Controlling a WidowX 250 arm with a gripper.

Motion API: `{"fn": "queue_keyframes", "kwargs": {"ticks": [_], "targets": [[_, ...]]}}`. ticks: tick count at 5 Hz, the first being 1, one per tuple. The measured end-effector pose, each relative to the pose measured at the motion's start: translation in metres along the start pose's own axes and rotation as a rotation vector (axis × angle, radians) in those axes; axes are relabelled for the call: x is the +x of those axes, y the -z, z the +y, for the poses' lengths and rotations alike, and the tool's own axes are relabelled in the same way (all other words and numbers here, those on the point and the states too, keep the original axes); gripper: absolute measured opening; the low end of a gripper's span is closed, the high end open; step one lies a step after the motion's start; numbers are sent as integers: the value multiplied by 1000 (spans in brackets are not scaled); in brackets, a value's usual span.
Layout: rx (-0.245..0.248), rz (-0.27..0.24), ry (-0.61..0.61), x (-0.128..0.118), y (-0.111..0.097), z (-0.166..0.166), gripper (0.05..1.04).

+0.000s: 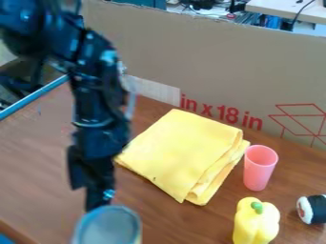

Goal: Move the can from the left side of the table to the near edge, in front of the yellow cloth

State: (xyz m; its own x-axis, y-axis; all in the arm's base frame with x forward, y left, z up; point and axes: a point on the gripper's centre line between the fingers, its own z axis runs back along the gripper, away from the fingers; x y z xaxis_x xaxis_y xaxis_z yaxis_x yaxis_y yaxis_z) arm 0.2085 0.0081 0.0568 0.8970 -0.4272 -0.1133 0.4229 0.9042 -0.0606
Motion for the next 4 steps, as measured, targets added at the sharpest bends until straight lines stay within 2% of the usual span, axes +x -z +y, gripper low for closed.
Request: {"fn": "queue_keyframes", "kwargs": {"ticks": [1,2,3,4], "targets": [[-55,-57,-60,14,1,-20,1001],[-89,-40,-189,13,4,-34,1001],[-126,-51,-254,16,-1,-46,1001],[-138,-82,-306,16,-10,-49,1001]]}}
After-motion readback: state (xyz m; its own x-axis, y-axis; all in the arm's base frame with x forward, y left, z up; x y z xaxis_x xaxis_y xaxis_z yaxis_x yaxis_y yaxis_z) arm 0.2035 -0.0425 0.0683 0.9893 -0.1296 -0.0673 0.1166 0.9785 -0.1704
